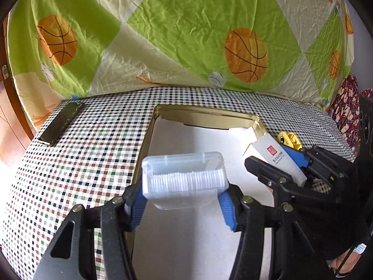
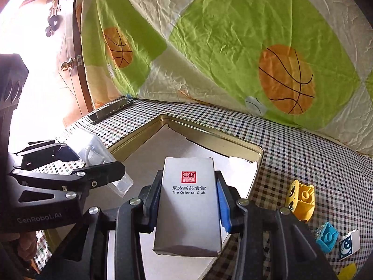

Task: Organize rigid objects
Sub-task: 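Lower the disc box into the tin and open the left tool while the right tool releases the card box, then move both tools back toward the remaining objects on the table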

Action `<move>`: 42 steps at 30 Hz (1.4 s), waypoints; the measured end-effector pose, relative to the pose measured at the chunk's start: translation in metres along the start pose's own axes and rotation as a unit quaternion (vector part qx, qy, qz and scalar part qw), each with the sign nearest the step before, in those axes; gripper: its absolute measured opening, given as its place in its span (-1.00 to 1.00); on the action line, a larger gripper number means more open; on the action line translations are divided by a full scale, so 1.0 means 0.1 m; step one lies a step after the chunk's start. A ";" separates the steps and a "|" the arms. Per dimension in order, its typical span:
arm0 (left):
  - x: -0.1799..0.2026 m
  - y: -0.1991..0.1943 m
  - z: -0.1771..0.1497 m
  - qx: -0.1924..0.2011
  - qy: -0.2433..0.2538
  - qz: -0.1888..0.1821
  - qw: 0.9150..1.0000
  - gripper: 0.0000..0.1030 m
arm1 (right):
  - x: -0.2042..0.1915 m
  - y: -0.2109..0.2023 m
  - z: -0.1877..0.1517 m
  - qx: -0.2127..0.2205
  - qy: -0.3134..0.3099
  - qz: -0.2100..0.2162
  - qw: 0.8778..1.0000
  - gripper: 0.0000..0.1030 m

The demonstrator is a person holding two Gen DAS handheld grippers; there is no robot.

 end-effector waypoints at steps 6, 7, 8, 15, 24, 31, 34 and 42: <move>-0.08 0.17 0.06 -0.021 -0.003 0.007 1.000 0.06 | 0.05 0.12 0.03 -0.015 0.002 -0.008 1.000 -0.15; -0.09 0.19 0.06 -0.025 -0.003 0.007 1.000 0.06 | 0.06 0.13 0.04 -0.015 0.001 -0.010 1.000 -0.15; -0.10 0.20 0.06 -0.026 -0.005 0.003 1.000 0.06 | 0.07 0.14 0.04 -0.016 0.002 -0.012 1.000 -0.15; -0.07 0.17 0.08 -0.017 0.014 0.031 0.999 0.20 | 0.09 0.19 0.05 -0.019 0.002 -0.025 1.000 -0.07; -0.17 -0.39 -0.20 0.097 -0.045 0.030 0.994 0.77 | 0.25 -0.46 -0.05 0.055 0.020 -0.020 0.998 0.42; -0.05 -0.73 -0.63 0.149 -0.056 0.009 0.987 0.97 | 0.80 -1.08 -0.52 0.066 0.047 -0.051 0.995 0.58; 0.09 -0.79 -0.71 0.161 -0.051 -0.002 0.986 0.97 | 1.27 -1.25 -0.80 0.056 0.071 -0.107 0.990 0.63; 0.74 -0.83 -0.74 0.153 -0.002 -0.053 0.987 0.99 | 2.84 -1.45 -1.35 0.005 0.185 -0.246 0.951 0.70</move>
Point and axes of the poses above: each gripper's, at about its wrist camera, not at the fingertips, and y roughly the way its jaws point, x to its right, z to its top, the point moved 4 cm from there along y, roughly the way its jaws point, and after that the axes turned 6 degrees about -x, right-handed, at the moved point
